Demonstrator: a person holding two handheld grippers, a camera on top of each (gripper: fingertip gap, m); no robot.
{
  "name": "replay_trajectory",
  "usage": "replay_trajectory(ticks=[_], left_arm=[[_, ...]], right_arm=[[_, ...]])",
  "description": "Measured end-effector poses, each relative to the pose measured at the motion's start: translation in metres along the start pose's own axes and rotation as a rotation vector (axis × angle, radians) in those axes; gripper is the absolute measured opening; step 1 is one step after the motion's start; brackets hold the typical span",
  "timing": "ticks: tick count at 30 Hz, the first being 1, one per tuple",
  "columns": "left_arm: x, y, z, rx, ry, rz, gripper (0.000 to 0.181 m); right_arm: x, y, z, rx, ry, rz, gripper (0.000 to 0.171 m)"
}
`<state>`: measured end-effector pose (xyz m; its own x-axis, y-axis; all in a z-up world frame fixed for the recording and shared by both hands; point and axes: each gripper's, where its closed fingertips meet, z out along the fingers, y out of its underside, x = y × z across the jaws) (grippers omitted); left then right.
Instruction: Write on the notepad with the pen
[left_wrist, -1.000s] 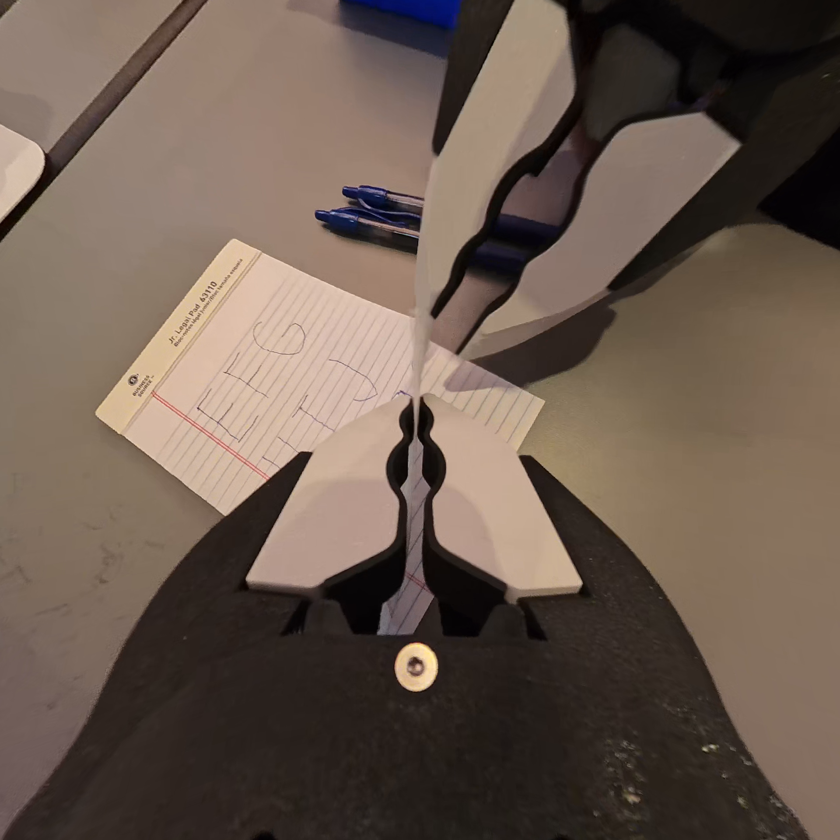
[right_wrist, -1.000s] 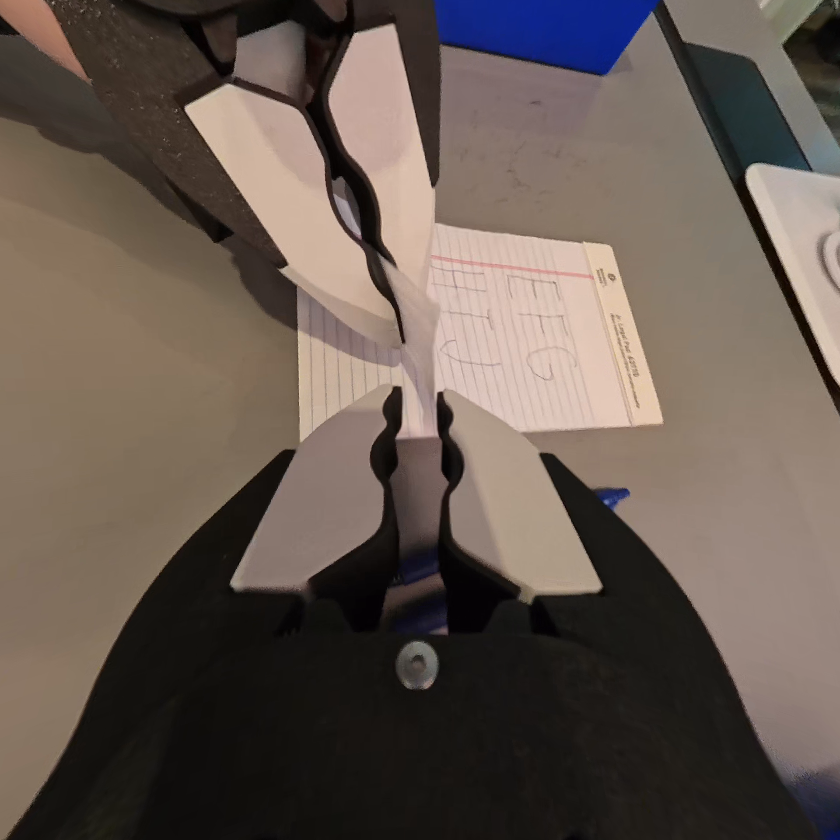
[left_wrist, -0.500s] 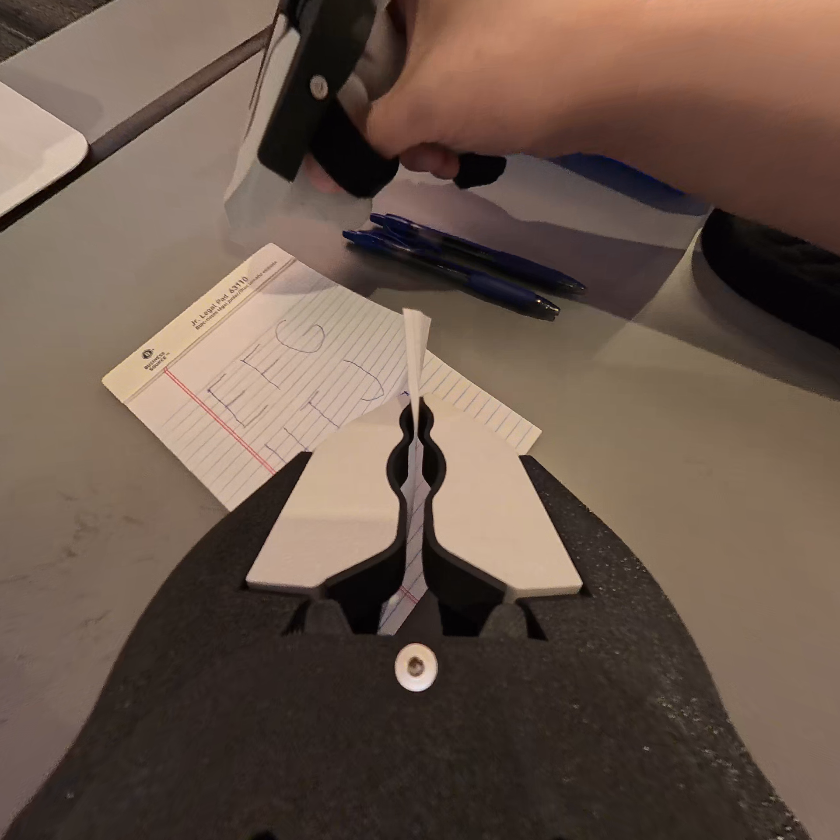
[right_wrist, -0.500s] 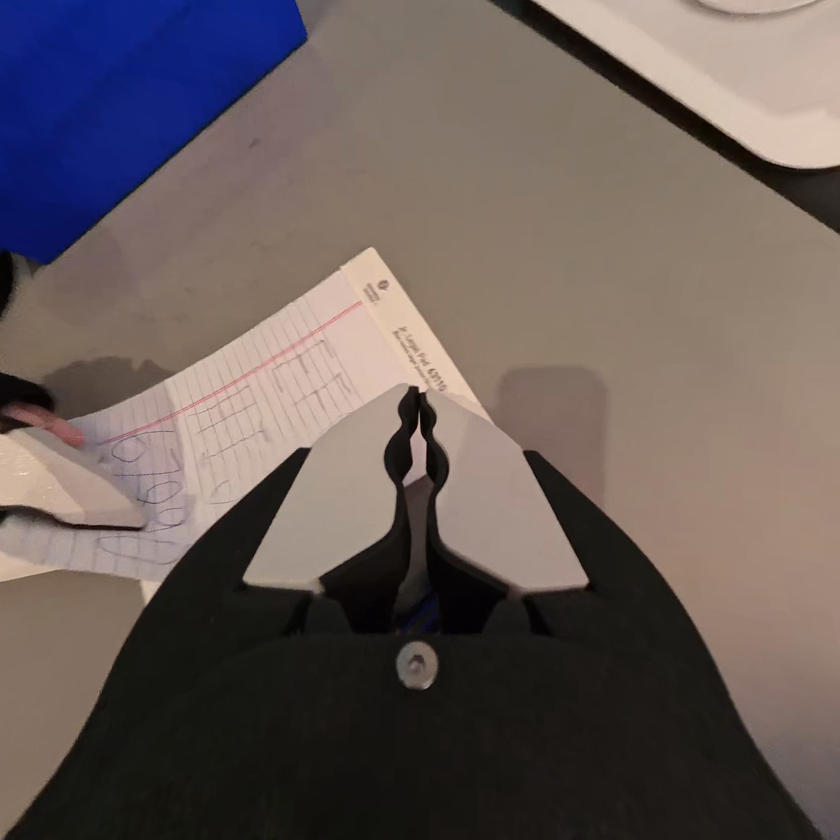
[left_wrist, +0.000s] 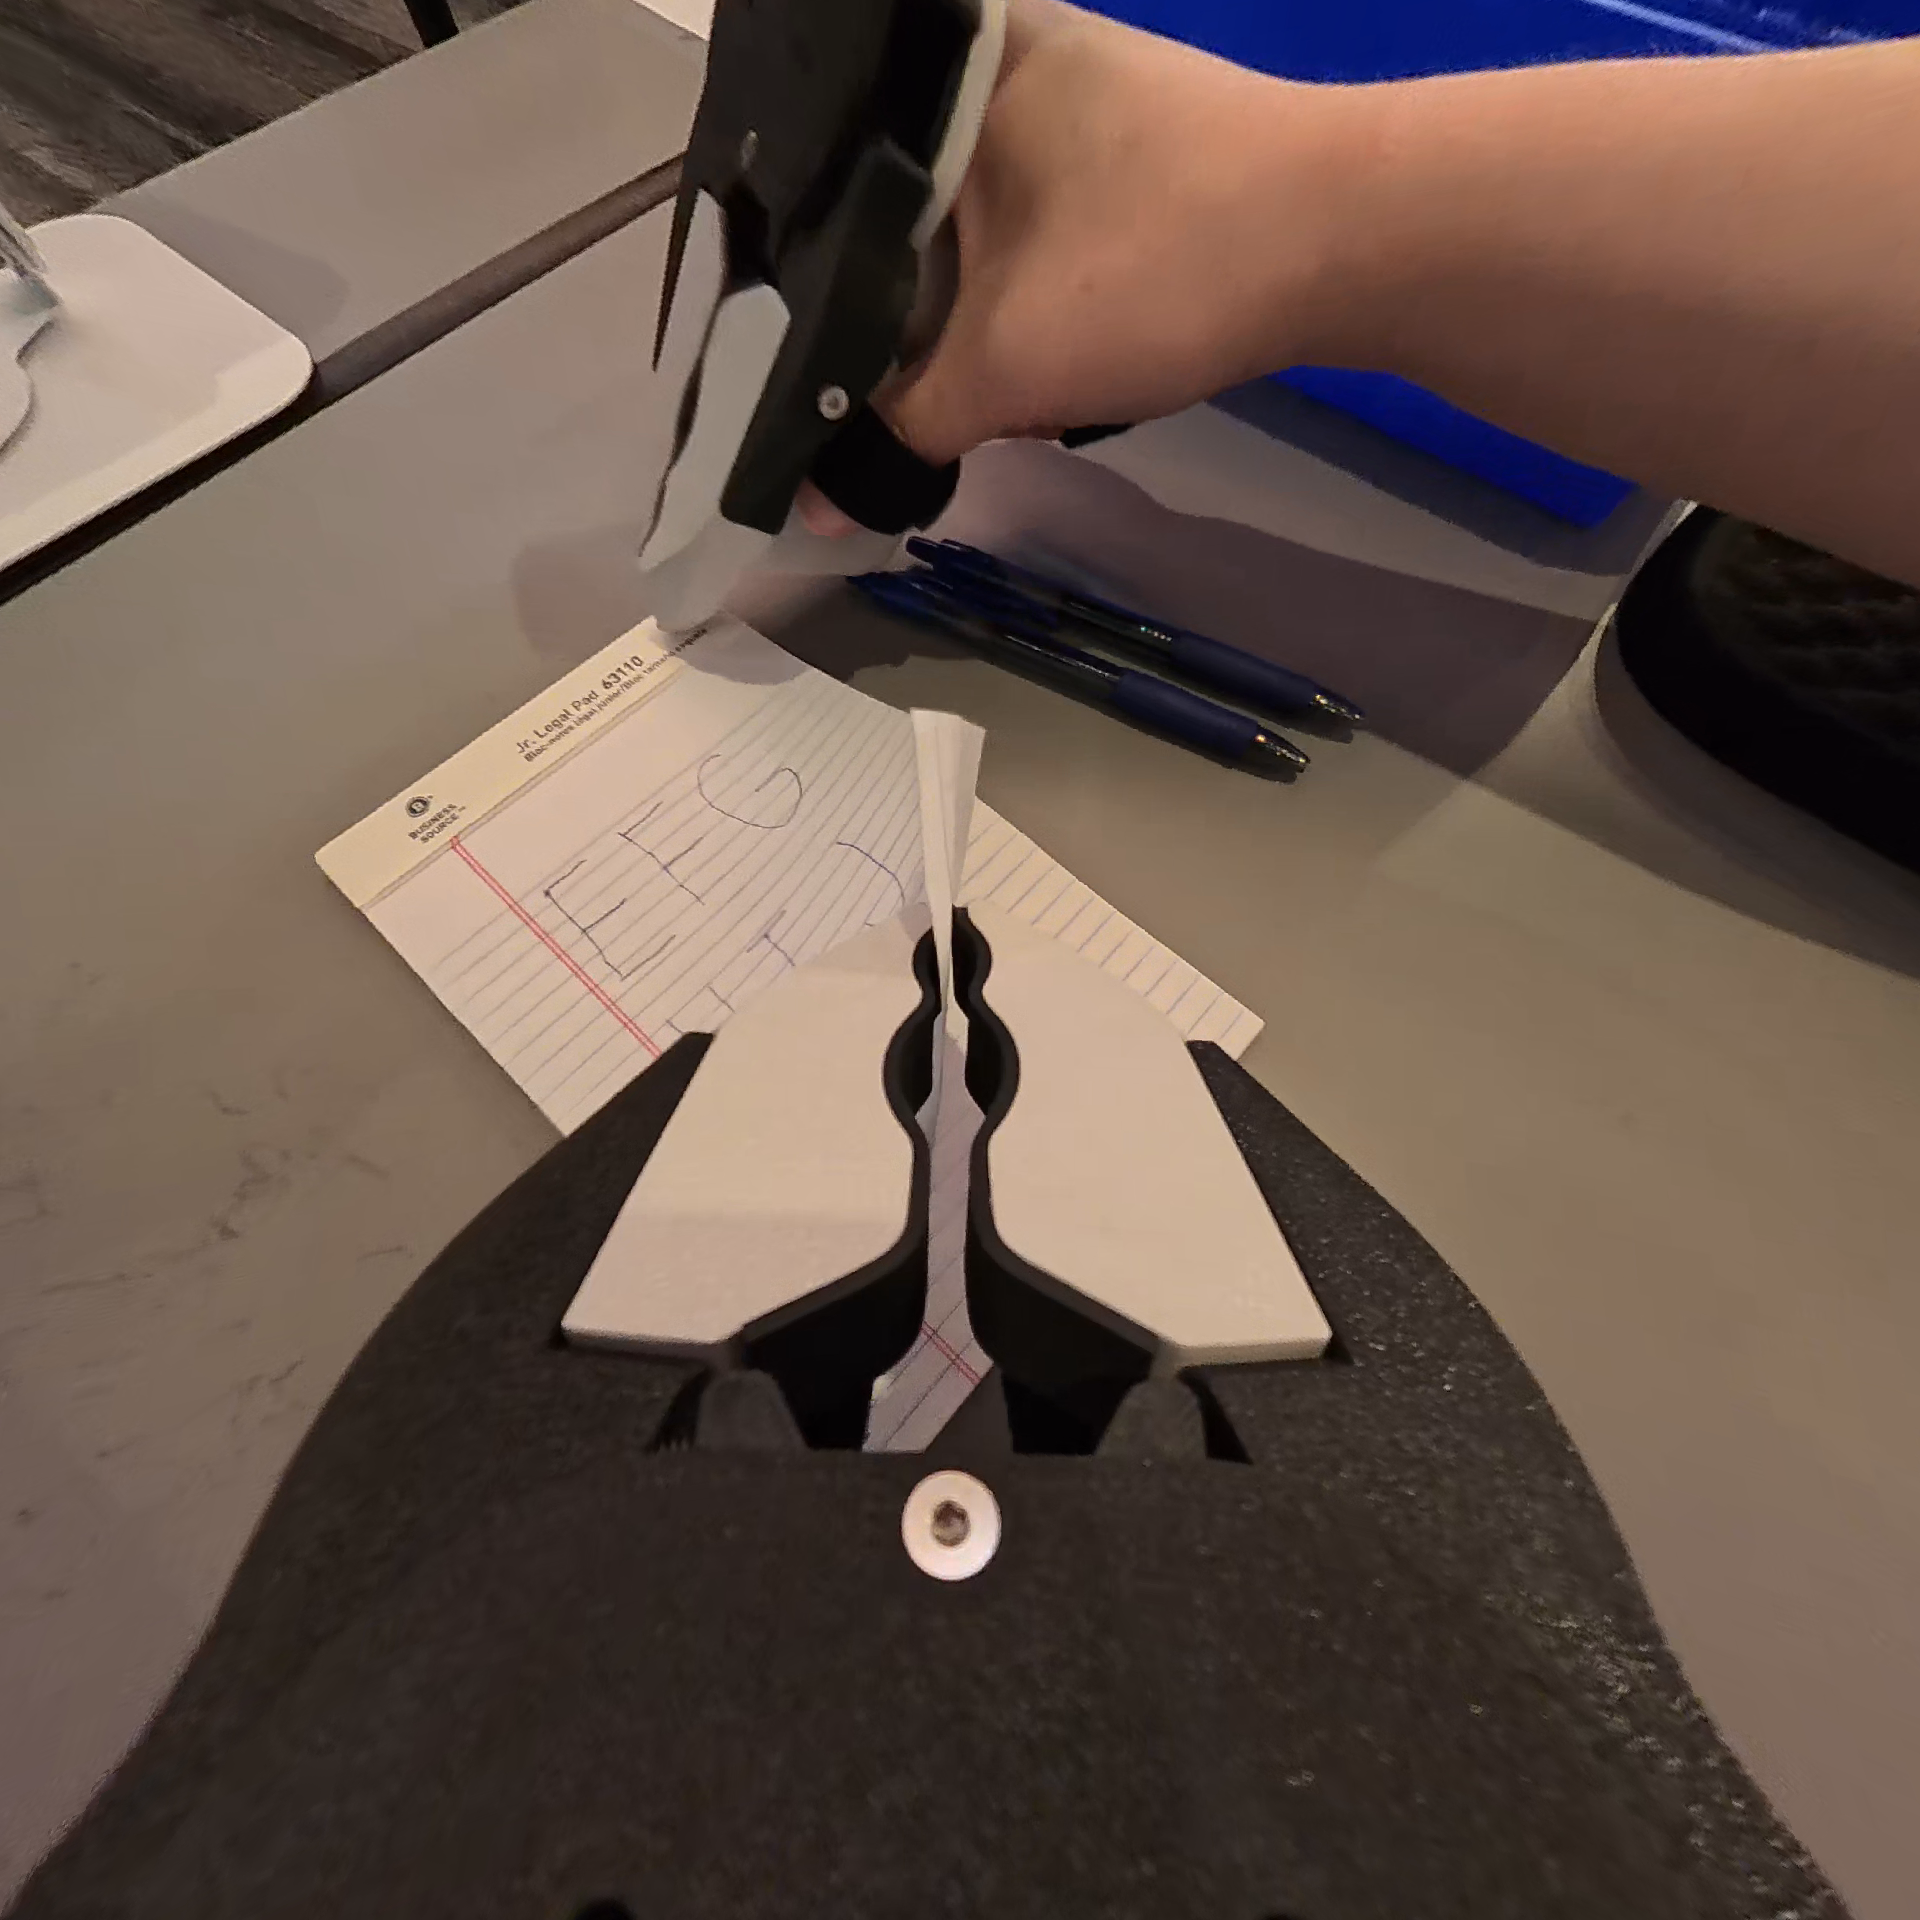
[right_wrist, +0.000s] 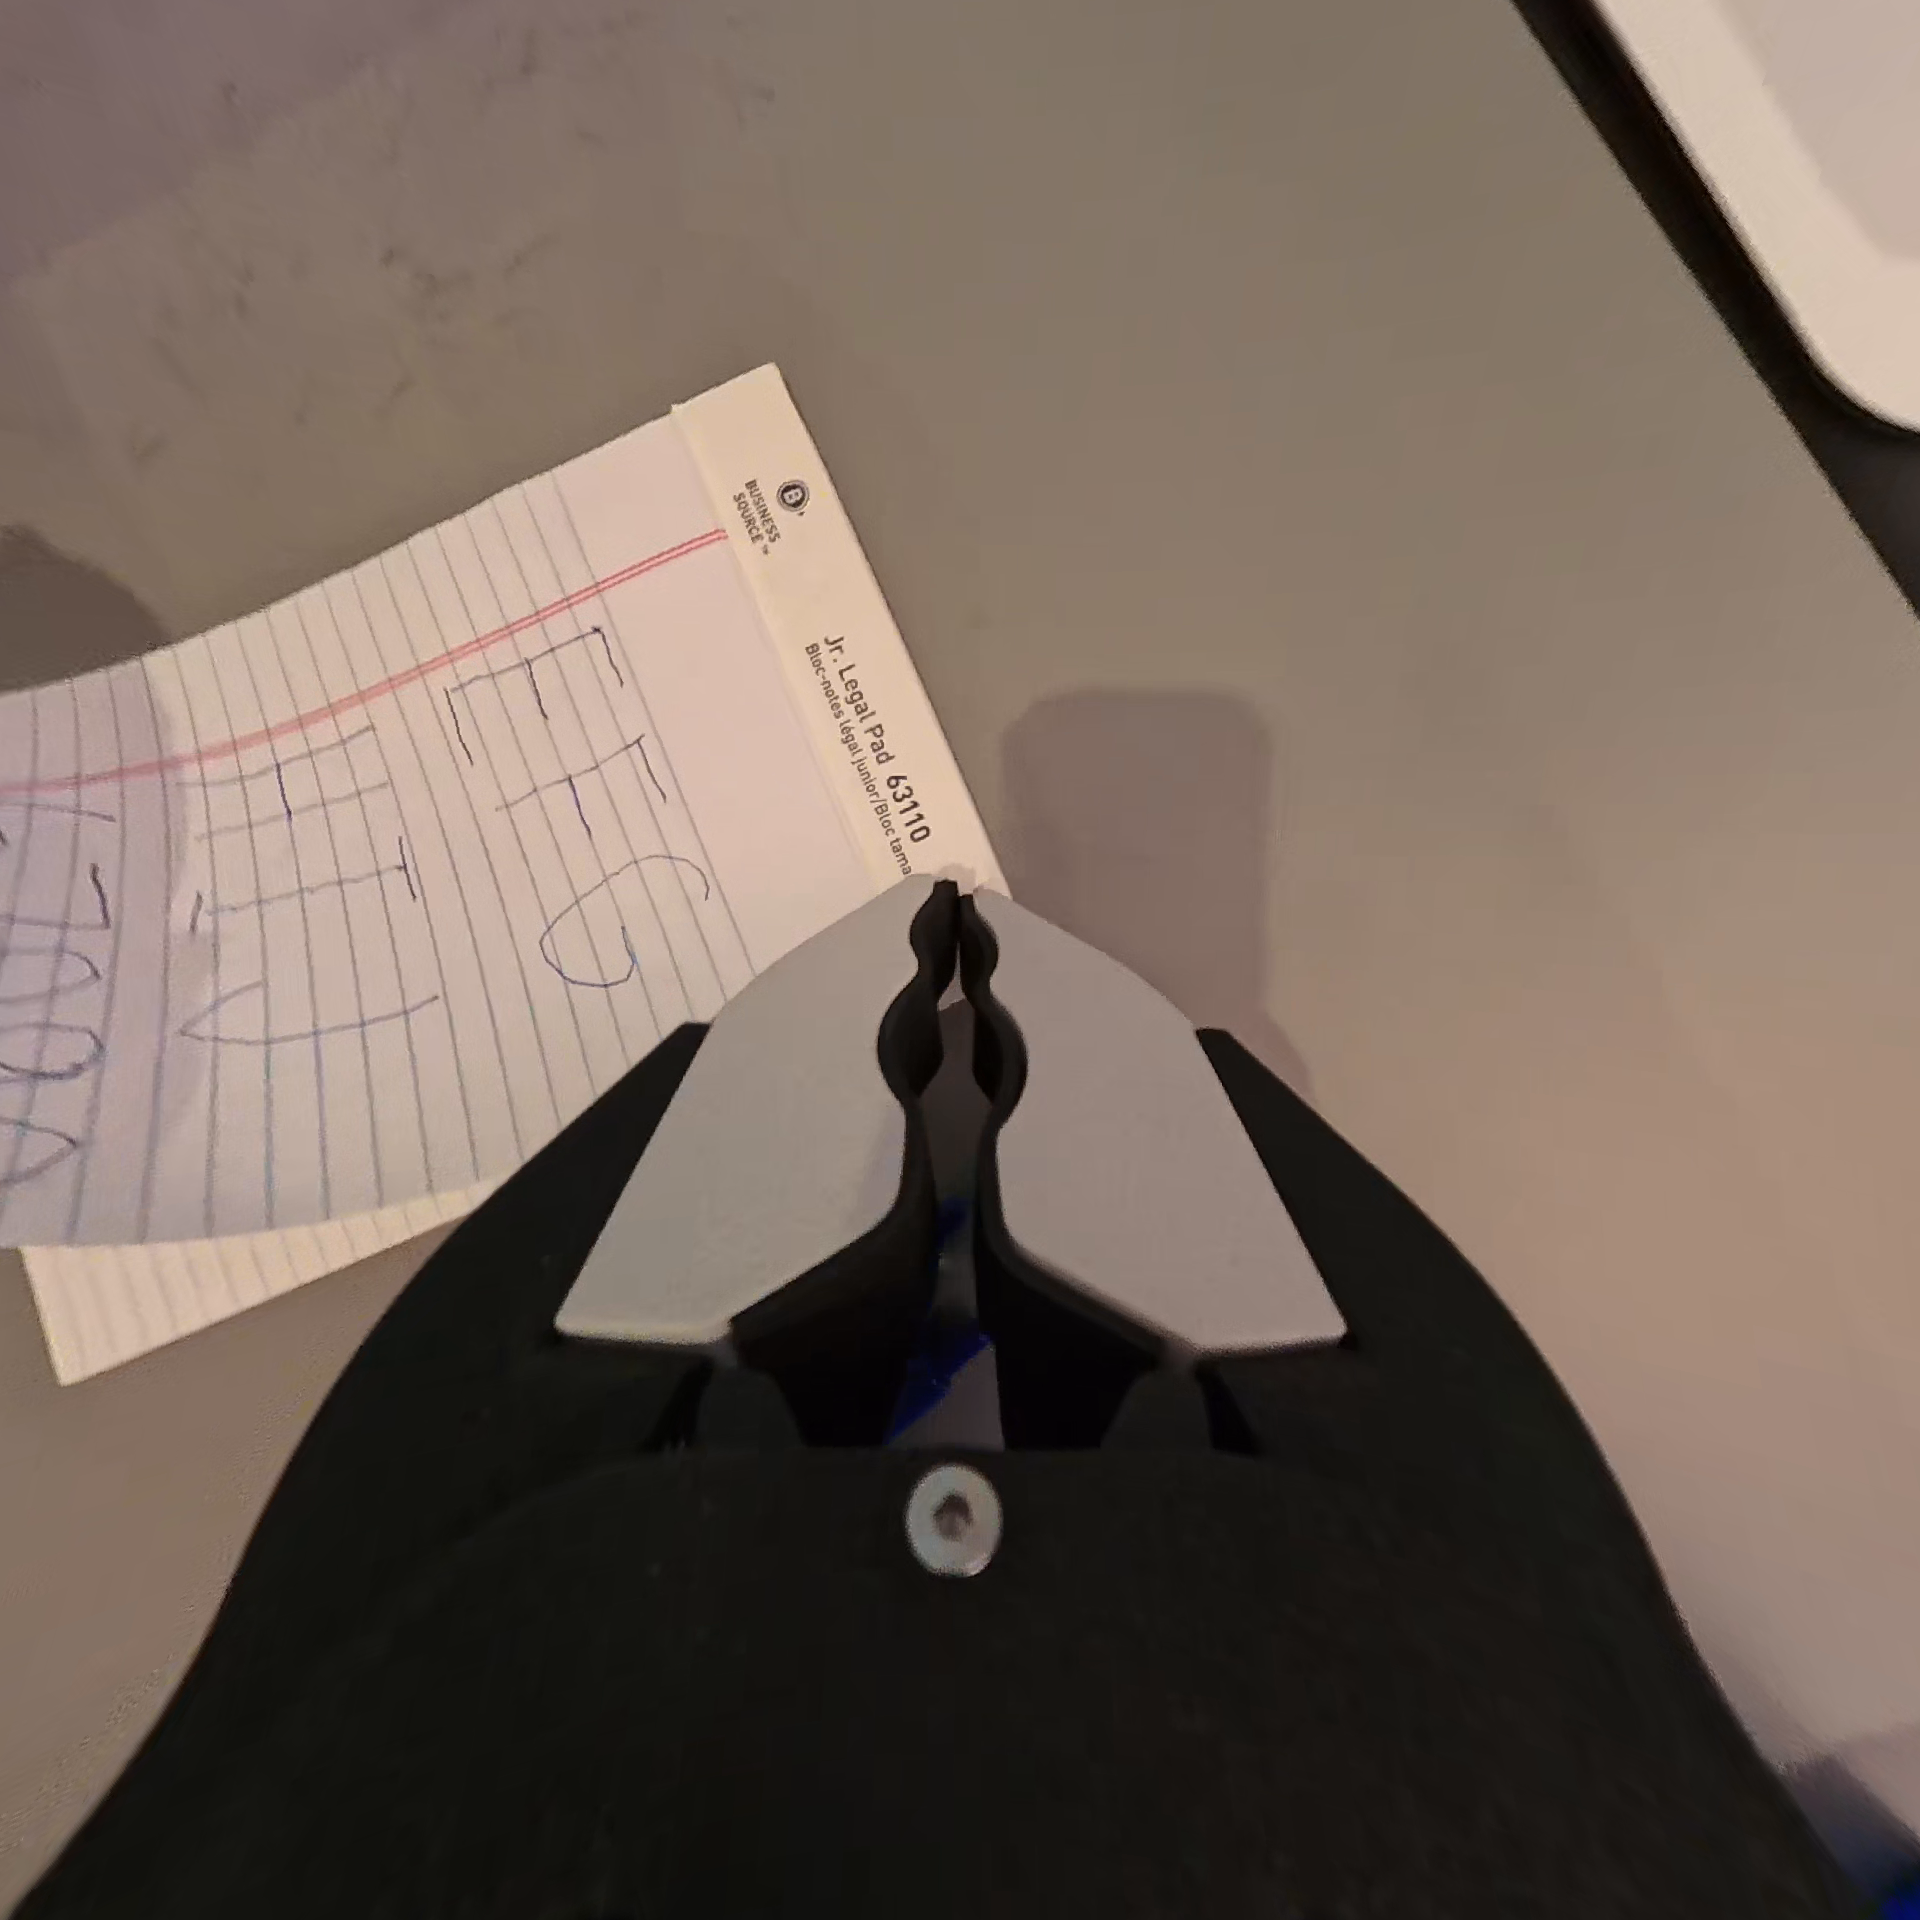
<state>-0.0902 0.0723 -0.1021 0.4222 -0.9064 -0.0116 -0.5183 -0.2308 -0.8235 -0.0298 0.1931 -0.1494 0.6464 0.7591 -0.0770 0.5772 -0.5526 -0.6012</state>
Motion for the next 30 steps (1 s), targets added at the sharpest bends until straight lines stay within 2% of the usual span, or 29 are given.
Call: replay_trajectory(ticks=[8,15,30], left_arm=[[-0.017,-0.004,-0.011,0.053,-0.035,-0.071,0.000],[-0.025,-0.001,-0.014,0.071,-0.035,-0.133,0.000],[-0.036,0.003,-0.016,0.088,-0.032,-0.201,0.000]], right_arm=[[0.000,0.001,0.000,0.029,0.007,-0.073,0.000],[0.000,0.000,0.000,0.090,-0.053,-0.023,0.000],[0.000,0.000,0.000,0.084,-0.070,-0.053,0.000]])
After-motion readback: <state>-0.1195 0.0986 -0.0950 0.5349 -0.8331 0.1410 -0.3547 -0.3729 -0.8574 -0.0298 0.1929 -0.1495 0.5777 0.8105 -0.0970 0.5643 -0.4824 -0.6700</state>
